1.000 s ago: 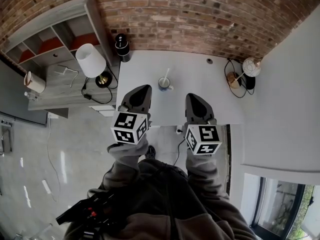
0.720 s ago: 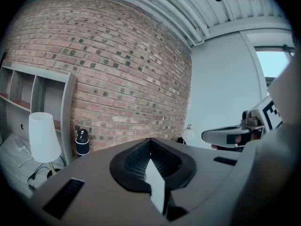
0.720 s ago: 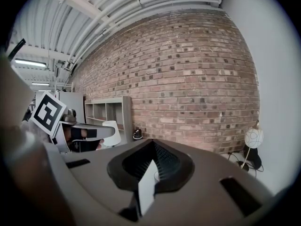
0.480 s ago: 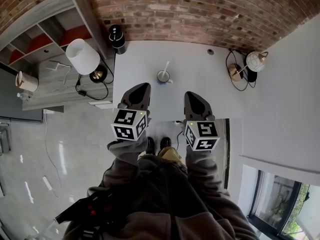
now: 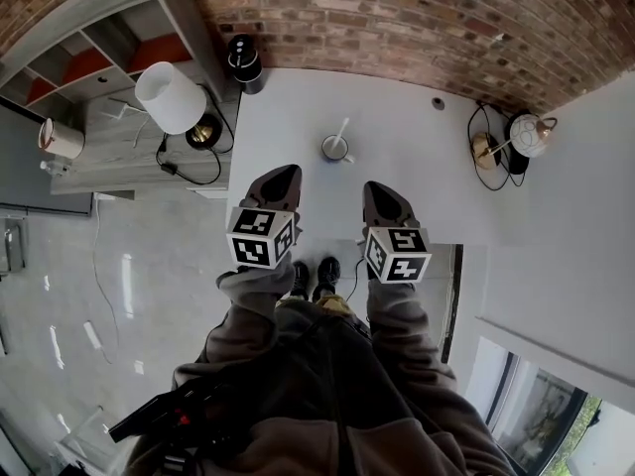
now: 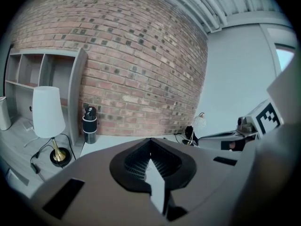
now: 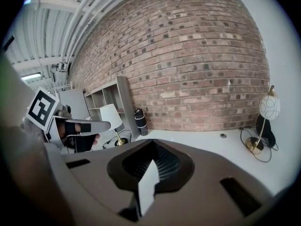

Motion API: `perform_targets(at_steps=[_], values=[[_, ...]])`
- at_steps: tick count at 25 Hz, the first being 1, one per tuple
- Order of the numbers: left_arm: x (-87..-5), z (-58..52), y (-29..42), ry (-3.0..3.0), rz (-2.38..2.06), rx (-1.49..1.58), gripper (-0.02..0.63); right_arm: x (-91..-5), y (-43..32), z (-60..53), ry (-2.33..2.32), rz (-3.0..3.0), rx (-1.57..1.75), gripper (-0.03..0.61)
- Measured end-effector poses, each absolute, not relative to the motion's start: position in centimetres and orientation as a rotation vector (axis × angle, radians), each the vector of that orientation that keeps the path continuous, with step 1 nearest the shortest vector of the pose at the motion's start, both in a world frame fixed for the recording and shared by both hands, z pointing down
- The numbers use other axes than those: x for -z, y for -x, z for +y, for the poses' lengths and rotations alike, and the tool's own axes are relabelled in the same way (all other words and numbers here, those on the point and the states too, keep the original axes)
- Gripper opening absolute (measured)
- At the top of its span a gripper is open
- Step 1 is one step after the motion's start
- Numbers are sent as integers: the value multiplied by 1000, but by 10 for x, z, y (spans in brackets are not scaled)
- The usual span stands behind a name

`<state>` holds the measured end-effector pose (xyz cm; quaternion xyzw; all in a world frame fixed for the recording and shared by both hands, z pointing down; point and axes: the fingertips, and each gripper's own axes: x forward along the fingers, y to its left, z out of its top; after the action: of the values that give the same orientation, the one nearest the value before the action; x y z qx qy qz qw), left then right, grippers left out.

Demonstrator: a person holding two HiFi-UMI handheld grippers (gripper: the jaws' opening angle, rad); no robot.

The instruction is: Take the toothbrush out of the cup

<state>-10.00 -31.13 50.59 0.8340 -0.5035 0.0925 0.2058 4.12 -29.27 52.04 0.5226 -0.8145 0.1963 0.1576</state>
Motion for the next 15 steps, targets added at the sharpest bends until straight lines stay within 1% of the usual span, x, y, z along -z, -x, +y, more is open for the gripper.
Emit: perform_targets(at_steps=[5, 15], values=[[-547, -314, 94, -2236, -1390, -316, 5, -563, -46, -305, -1419, -2321, -681, 0], [-599, -337, 99, -2109, -1391, -365, 5, -621, -36, -343, -1303, -2290, -773, 2]])
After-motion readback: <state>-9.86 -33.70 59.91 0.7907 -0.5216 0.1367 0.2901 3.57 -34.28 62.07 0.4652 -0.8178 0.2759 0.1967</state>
